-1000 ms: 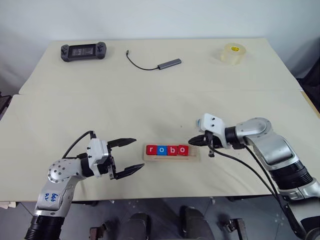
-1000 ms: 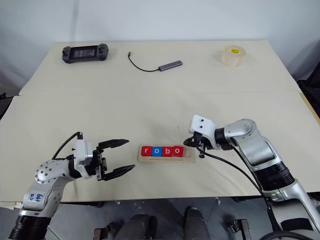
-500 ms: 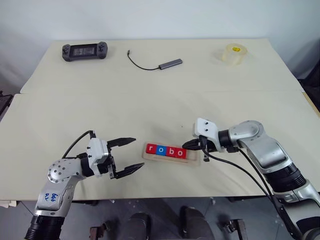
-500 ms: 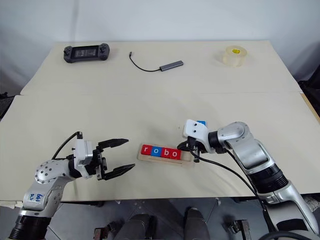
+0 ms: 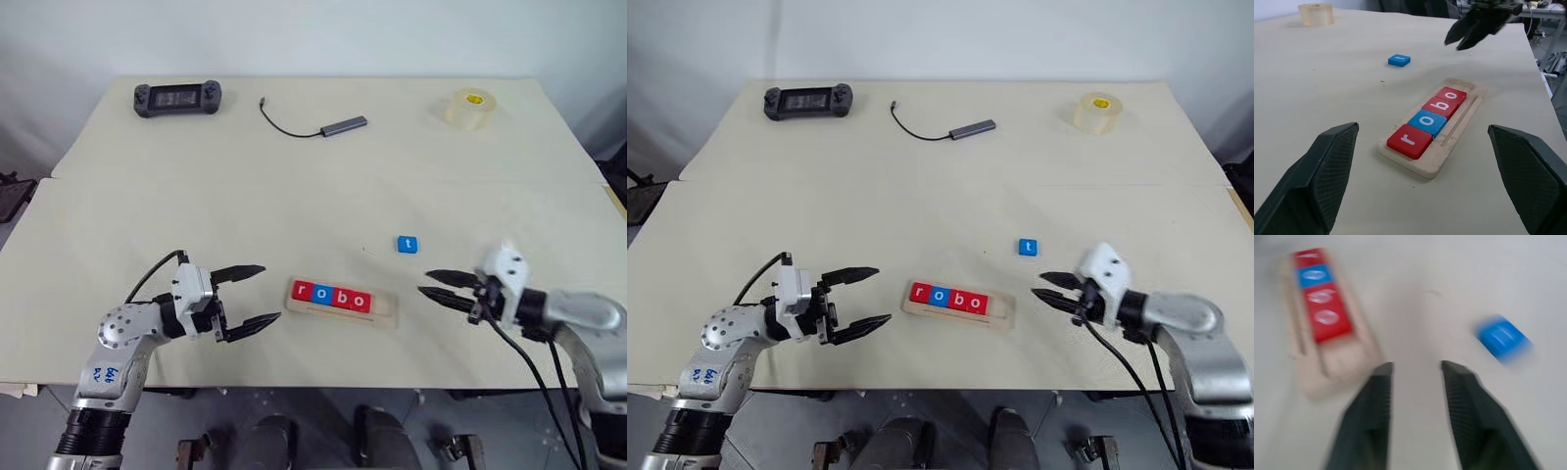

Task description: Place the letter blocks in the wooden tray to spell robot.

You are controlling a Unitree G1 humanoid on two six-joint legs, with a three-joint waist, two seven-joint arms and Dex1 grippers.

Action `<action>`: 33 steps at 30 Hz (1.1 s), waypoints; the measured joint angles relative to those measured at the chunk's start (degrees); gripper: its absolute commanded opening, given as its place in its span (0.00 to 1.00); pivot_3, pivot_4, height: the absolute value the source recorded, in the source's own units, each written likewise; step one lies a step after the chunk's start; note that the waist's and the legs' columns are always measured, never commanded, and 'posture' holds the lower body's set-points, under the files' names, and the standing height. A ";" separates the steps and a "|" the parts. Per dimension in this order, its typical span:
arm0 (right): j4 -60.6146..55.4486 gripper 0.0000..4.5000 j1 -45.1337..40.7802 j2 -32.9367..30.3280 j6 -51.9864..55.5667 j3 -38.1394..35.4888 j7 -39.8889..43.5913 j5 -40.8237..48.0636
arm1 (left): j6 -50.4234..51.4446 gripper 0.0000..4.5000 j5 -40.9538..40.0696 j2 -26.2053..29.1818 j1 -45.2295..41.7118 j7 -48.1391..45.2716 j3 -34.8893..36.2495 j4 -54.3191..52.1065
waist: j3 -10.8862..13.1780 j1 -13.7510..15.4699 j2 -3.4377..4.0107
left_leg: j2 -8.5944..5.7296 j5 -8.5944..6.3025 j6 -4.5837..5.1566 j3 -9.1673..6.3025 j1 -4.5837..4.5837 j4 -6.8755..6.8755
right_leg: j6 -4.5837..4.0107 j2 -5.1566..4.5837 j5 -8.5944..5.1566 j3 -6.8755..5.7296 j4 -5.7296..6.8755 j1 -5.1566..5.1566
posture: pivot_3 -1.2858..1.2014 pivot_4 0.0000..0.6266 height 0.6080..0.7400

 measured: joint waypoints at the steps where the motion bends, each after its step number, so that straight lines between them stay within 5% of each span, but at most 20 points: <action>1: -0.35 0.66 3.02 1.44 -1.41 -2.56 -1.66 0.17 | -0.06 1.00 0.00 -0.06 -0.44 -0.35 -0.09 0.52 | -0.01 -0.04 0.01 | 0.00 0.00 0.00 0.03 0.10 0.00 | 0.00 0.01 0.00 0.03 0.02 0.06 | 0.52 0.24 1.00; 6: -0.29 0.99 12.37 6.51 -7.76 -8.59 -7.18 0.02 | -0.07 1.00 -0.02 -0.14 -2.78 -2.03 -0.38 2.72 | -0.02 -0.44 0.04 | 0.06 0.00 -0.01 0.07 0.39 -0.01 | 0.00 0.08 0.00 0.11 -0.12 0.27 | 0.52 0.24 1.00; 13: -0.52 0.99 12.11 8.45 -10.41 -7.52 -11.67 0.27 | 1.38 1.00 -0.30 -0.09 -4.91 -3.39 -0.26 4.68 | -0.03 -1.19 0.06 | 0.10 0.02 -0.03 0.11 0.49 -0.01 | 0.00 0.09 0.00 0.19 -0.07 0.32 | 0.52 0.24 1.00; 23: -3.31 0.99 -14.00 5.60 17.59 8.27 -22.62 2.97 | 1.22 1.00 -0.10 -0.44 -3.88 -2.87 0.05 4.08 | -0.03 -1.64 0.07 | 0.13 0.04 -0.06 -0.01 0.34 -0.01 | -0.03 0.00 -0.01 0.14 -0.10 0.19 | 0.52 0.24 1.00; 33: 7.89 0.99 -30.23 18.32 30.19 15.92 -42.59 -4.57 | 1.29 1.00 -0.11 -0.42 1.30 0.51 0.86 -1.47 | -0.04 -1.64 0.07 | 0.00 0.03 -0.04 -0.11 0.09 -0.08 | -0.06 -0.01 -0.03 0.06 0.23 -0.09 | 0.52 0.24 1.00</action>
